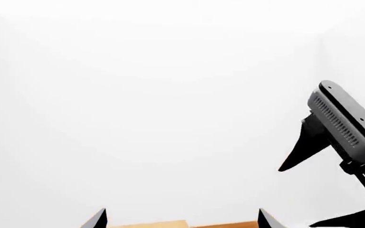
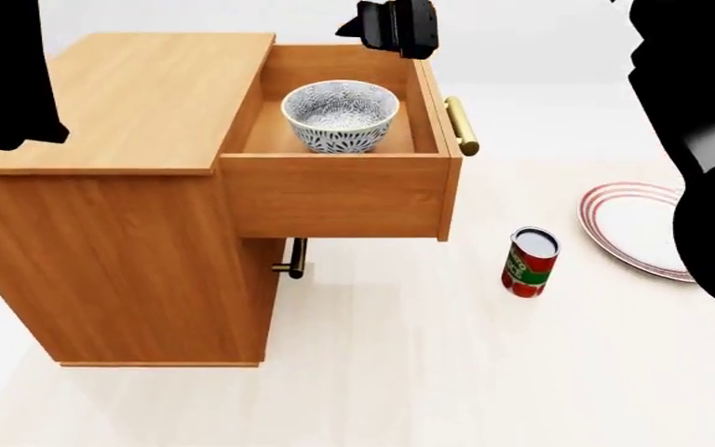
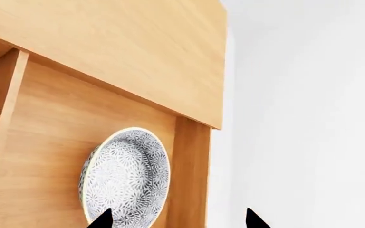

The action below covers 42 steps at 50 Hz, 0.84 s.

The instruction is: Put the bowl in the top drawer of the cabinet.

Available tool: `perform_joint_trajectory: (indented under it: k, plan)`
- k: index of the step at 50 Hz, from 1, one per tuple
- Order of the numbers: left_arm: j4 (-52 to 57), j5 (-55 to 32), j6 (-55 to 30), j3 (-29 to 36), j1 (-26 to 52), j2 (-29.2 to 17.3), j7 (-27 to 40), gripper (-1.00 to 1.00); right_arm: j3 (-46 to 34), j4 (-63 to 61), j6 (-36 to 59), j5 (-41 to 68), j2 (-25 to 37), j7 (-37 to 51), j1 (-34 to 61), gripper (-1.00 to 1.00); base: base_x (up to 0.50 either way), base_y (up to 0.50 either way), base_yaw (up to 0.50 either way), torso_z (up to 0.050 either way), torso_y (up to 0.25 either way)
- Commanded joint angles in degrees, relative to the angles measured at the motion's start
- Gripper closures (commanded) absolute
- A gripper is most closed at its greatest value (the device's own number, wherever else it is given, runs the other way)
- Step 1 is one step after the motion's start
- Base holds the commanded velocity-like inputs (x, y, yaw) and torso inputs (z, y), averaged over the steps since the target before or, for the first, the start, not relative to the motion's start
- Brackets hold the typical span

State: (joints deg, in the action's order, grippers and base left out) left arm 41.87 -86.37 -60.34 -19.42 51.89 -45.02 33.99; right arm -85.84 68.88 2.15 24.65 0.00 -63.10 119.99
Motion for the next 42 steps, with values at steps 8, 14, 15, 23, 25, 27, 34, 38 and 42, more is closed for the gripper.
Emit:
perform_joint_trajectory:
  k: [8,14,15,23,25,27,34,38,42]
  plan:
    - [-0.04,-1.29,0.54,0.06,-0.59,-0.31,0.83,-1.0,15.44,6.1,-3.1,-9.06,1.47,6.54,-0.61,-1.0,0.0,0.0,0.0,0.0,0.202]
    - [-0.25,-0.34,0.75,0.59,-0.64,0.01,0.31,-1.0,20.6,5.95,-3.39,-11.91,3.93,9.95,-1.54,-1.0,0.0,0.0,0.0,0.0,0.195]
    - [-0.26,-0.21,0.78,0.64,-0.67,0.02,0.24,-1.0,20.87,5.36,-2.94,-11.79,4.52,10.64,-1.56,-1.0,0.0,0.0,0.0,0.0,0.195]
    - [-0.19,-0.81,1.02,0.27,-0.76,-0.52,0.6,-1.0,24.78,-45.32,27.78,-6.44,26.71,23.5,-7.46,-1.0,0.0,0.0,0.0,0.0,0.191]
    - [-0.22,-0.73,1.09,0.34,-0.81,-0.47,0.53,-1.0,26.1,-51.68,31.94,-5.2,29.72,25.96,-8.29,-1.0,0.0,0.0,0.0,0.0,0.19]
    - [-0.24,-0.74,1.16,0.4,-0.82,-0.45,0.5,-1.0,27.25,-57.24,35.47,-4.0,32.36,27.97,-9.11,-1.0,0.0,0.0,0.0,0.0,0.191]
    - [-0.21,-0.92,1.42,0.82,-0.64,-0.28,0.6,-1.0,34.9,-76.9,49.18,3.64,42.37,37.67,-13.94,-1.0,0.0,0.0,0.0,0.0,0.188]
    - [-0.28,-0.24,1.65,1.24,-0.66,0.14,0.15,-1.0,38.61,-83.6,54.68,7.19,46.35,42.72,-17.03,-1.0,0.0,0.0,0.0,0.0,0.182]
    - [-0.28,-0.29,1.73,1.86,-0.28,0.39,0.23,-1.0,44.01,-90.33,59.63,11.92,49.99,48.81,-20.93,-1.0,0.0,0.0,0.0,0.0,0.179]
